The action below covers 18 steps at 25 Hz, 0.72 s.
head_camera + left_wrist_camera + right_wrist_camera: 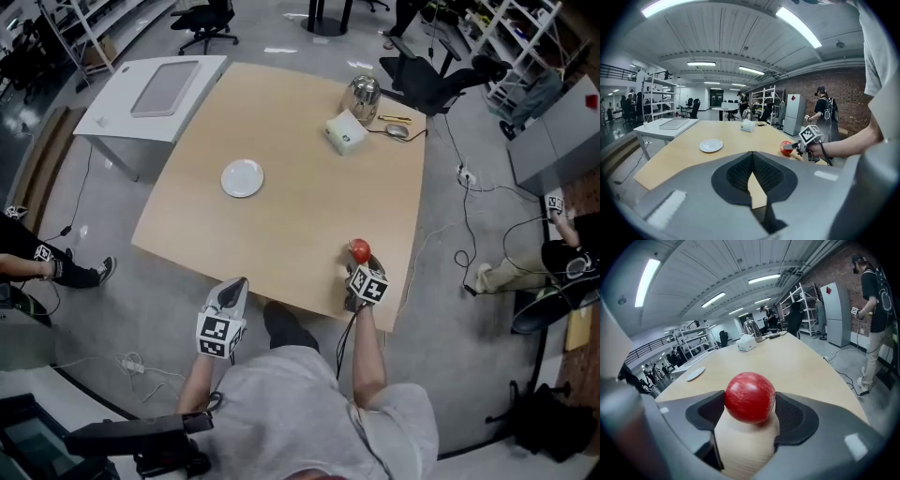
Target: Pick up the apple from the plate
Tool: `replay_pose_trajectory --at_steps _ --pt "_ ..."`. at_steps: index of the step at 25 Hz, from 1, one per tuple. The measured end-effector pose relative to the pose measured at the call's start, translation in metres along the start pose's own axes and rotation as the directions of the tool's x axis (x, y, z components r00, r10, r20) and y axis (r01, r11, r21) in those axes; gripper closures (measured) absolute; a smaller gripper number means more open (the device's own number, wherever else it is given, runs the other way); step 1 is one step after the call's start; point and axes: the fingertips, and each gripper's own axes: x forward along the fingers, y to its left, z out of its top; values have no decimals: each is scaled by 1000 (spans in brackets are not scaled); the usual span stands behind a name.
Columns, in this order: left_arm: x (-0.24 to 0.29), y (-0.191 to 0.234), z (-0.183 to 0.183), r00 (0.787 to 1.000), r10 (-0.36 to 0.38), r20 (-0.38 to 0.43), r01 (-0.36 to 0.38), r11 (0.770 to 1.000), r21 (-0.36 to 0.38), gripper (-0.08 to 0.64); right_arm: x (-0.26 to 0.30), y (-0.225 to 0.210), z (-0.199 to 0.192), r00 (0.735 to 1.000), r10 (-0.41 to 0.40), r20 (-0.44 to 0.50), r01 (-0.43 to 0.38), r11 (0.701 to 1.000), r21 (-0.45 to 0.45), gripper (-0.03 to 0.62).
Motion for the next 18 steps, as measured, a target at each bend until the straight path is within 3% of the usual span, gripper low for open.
replay_pose_trajectory --at_steps 18 --pt "5 -16 -8 1000 -17 -12 17 1000 18 540 -6 -16 -12 999 -34 24 35 999 -36 242"
